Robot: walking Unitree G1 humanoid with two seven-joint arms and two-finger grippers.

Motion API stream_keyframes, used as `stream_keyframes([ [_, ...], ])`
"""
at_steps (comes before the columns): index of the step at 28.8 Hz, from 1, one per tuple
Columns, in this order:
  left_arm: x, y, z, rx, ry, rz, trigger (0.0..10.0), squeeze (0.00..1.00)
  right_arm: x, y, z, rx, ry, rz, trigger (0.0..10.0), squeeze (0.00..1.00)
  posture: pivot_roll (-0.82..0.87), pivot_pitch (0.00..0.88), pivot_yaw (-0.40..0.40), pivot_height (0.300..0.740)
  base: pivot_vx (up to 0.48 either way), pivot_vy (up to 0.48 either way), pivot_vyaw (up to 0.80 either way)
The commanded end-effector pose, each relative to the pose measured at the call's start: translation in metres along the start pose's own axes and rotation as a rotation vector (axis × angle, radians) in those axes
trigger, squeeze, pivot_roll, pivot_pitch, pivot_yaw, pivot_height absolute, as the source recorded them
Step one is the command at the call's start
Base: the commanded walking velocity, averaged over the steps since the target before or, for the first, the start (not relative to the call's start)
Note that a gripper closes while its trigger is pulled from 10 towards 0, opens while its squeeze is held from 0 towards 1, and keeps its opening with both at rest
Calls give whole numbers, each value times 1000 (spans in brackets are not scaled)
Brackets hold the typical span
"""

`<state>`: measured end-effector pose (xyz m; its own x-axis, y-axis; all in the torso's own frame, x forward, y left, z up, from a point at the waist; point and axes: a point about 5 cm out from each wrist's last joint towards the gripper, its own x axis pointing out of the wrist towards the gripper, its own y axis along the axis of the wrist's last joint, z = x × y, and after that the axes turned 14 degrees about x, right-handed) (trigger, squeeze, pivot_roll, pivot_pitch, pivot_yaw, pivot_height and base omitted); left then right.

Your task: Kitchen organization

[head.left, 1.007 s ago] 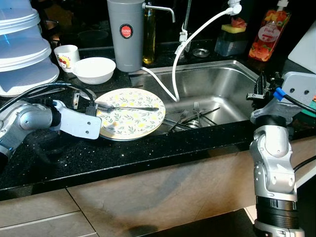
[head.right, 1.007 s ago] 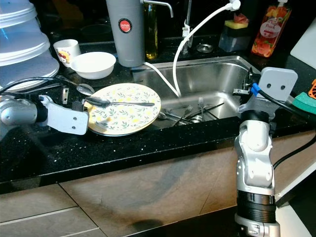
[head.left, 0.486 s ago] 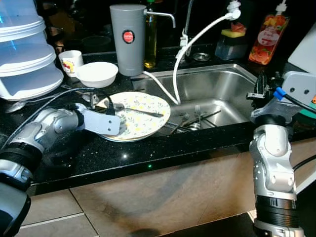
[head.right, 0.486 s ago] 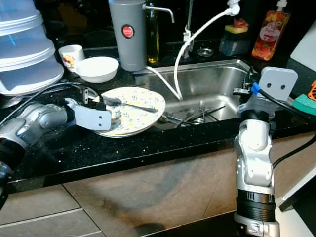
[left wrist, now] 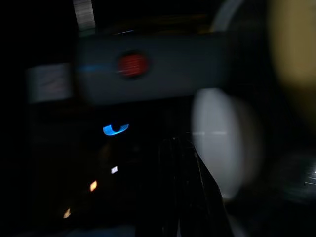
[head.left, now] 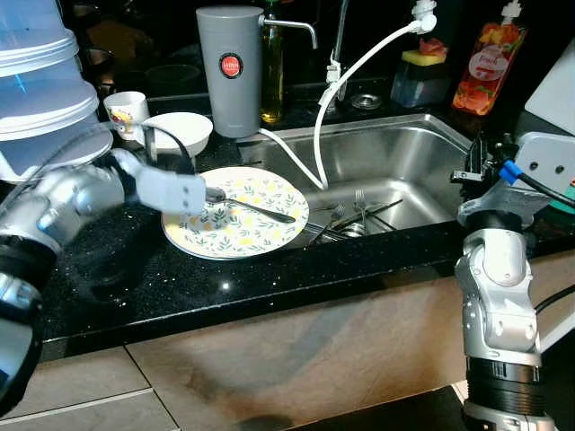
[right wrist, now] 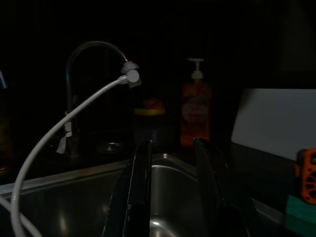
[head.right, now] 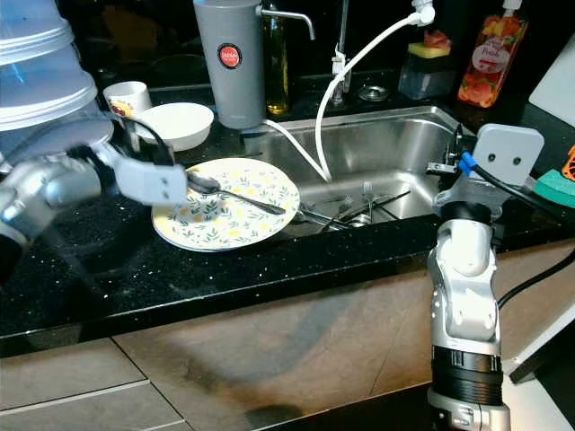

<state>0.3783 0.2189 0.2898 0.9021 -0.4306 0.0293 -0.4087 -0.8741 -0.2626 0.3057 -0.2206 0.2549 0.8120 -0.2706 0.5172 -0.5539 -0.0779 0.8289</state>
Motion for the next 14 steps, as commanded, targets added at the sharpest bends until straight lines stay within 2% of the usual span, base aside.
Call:
stream_keyframes([
  [1,-5,-8,-6,8,18,-26,9333,0,0,-2,-1,6,4,-7,10000,0,13,0,14,740,0,0,0],
  [2,-5,-8,-10,9,9,-10,10000,1000,1,-2,-1,6,4,-6,10000,0,13,0,14,740,0,0,0],
  [4,-7,-6,-7,-2,-60,32,10000,1000,1,-1,0,5,1,-4,10000,0,13,0,14,740,0,0,0],
  [7,-8,-5,-3,-5,-101,57,10000,1000,1,-1,0,4,-1,-3,10000,0,6,0,19,740,0,0,0],
  [14,-12,0,17,-8,-256,131,10000,1000,0,-1,2,0,-6,-2,10000,0,5,0,21,740,0,0,0],
])
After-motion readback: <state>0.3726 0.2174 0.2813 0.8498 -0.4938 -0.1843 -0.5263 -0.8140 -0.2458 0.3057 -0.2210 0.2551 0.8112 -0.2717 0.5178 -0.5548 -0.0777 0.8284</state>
